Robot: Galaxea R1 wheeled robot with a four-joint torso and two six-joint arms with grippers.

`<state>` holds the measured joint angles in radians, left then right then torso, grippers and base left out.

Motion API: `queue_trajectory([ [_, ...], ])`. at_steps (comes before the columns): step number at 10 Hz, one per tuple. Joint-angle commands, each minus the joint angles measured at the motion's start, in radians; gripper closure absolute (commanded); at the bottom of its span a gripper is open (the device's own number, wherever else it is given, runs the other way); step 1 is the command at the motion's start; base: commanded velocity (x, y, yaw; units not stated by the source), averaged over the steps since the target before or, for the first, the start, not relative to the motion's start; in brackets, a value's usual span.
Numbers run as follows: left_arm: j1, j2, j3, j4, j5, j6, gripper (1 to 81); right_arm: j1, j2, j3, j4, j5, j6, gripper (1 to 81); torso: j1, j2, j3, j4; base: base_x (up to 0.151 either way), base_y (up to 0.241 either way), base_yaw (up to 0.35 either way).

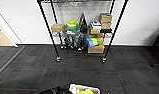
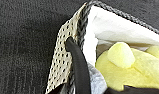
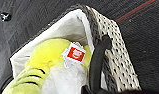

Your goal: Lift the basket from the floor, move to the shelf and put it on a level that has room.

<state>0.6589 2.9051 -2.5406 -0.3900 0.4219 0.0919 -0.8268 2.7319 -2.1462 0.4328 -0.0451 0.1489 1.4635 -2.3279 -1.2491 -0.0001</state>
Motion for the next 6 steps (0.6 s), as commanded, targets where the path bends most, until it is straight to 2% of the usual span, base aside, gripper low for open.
queue_trajectory([
  [1, -0.109, -0.036, 0.072, -0.024, 0.066, 0.000, 1.0, 0.096, -0.010, 0.033, 0.018, -0.047, 0.009, 81.1, 0.000, 0.000, 0.000, 0.000, 0.000, 0.000, 0.000],
  [2, -0.107, -0.038, 0.071, -0.024, 0.064, 0.000, 1.0, 0.094, -0.010, 0.033, 0.018, -0.047, 0.009, 81.1, 0.000, 0.000, 0.000, 0.000, 0.000, 0.000, 0.000],
  [3, -0.104, -0.038, 0.071, -0.024, 0.064, 0.000, 81.1, 0.093, -0.010, 0.033, 0.018, -0.047, 0.009, 81.1, 0.000, 0.000, 0.000, 0.000, 0.000, 0.000, 0.000],
  [6, -0.100, -0.036, 0.072, -0.026, 0.064, 0.000, 81.1, 0.093, -0.010, 0.034, 0.018, -0.047, 0.009, 81.1, 0.000, 0.000, 0.000, 0.000, 0.000, 0.000, 0.000],
])
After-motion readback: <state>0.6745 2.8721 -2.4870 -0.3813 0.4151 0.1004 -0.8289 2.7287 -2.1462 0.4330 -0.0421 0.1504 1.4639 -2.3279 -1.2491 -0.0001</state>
